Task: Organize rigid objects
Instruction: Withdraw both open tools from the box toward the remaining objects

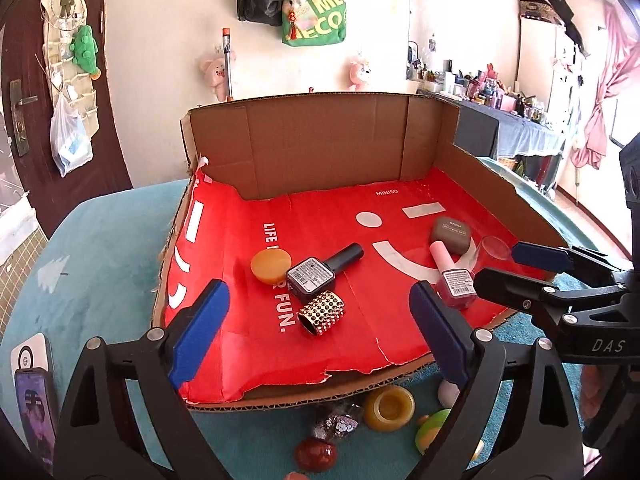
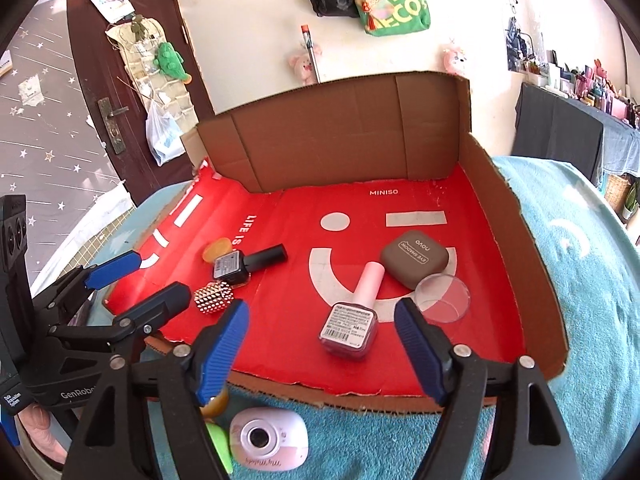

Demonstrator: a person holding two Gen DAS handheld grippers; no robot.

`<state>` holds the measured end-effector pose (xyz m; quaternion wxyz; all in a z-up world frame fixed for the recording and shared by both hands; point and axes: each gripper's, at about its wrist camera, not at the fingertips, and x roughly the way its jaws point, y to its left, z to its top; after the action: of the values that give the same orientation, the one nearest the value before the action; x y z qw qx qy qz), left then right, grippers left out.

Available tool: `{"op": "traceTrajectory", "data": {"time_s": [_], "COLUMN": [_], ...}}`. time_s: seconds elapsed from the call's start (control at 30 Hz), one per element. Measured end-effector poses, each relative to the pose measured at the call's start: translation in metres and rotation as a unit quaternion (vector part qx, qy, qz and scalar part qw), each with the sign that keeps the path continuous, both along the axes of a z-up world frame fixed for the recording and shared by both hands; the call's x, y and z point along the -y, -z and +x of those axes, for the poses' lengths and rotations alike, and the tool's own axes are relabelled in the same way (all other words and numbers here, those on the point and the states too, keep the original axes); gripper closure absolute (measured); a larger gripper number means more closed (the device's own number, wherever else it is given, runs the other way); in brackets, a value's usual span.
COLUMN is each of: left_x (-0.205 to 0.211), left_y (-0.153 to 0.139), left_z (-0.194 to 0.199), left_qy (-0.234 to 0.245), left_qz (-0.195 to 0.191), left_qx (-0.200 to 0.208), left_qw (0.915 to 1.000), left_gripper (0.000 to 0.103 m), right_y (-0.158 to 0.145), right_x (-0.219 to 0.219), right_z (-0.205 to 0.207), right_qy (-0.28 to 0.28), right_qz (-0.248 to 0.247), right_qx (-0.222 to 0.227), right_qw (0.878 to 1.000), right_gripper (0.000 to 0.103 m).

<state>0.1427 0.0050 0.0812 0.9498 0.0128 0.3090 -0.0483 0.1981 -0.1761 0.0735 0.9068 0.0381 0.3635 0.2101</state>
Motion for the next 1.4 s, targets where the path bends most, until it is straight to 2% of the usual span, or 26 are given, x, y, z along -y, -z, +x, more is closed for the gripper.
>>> {"op": "traceTrajectory", "data": {"time_s": [0.07,0.33,0.4,0.67,1.07,1.2,1.4], "left_x": [0.000,-0.001,-0.003,-0.004,-0.008,-0.012,-0.013], "left_y": [-0.001,-0.001,-0.001,0.003,0.024,0.030,0.039], "left_z": [-0.005,-0.022,-0.026,-0.045,-0.070,-0.081,-0.093], "left_qy": [-0.001,-0.005,-0.007,-0.008,-0.004,-0.007,-0.006], "left_qz": [-0.001,-0.013,-0.019,-0.031,-0.060,-0.073,-0.071], "left_qx": [0.002,0.005,0.006,0.007,-0.020,-0.016,-0.026], "left_qw": [1.0000,0.9999,0.9998,0.9994,0.9980,0.9972,0.9971], "left_gripper": [0.004,0.004,0.000,0.000,0.000,0.000,0.000], "right_y": [-0.004,-0.019,-0.022,-0.025,-0.016,-0.014,-0.002], "right_x": [0.001,0.001,0.001,0.002,0.007,0.005,0.000], "right_z": [-0.006,-0.031,-0.038,-0.062,-0.099,-0.110,-0.117], "right_qy": [0.000,-0.006,-0.007,-0.007,0.014,0.019,0.021], "right_qz": [0.004,0.006,0.003,0.005,-0.002,-0.008,-0.022], "right_qx": [0.006,0.045,0.054,0.077,0.085,0.088,0.076], "right_qw": [1.000,0.999,0.999,0.997,0.996,0.996,0.997], "right_gripper": [0.018,0.000,0.000,0.000,0.000,0.000,0.000]}}
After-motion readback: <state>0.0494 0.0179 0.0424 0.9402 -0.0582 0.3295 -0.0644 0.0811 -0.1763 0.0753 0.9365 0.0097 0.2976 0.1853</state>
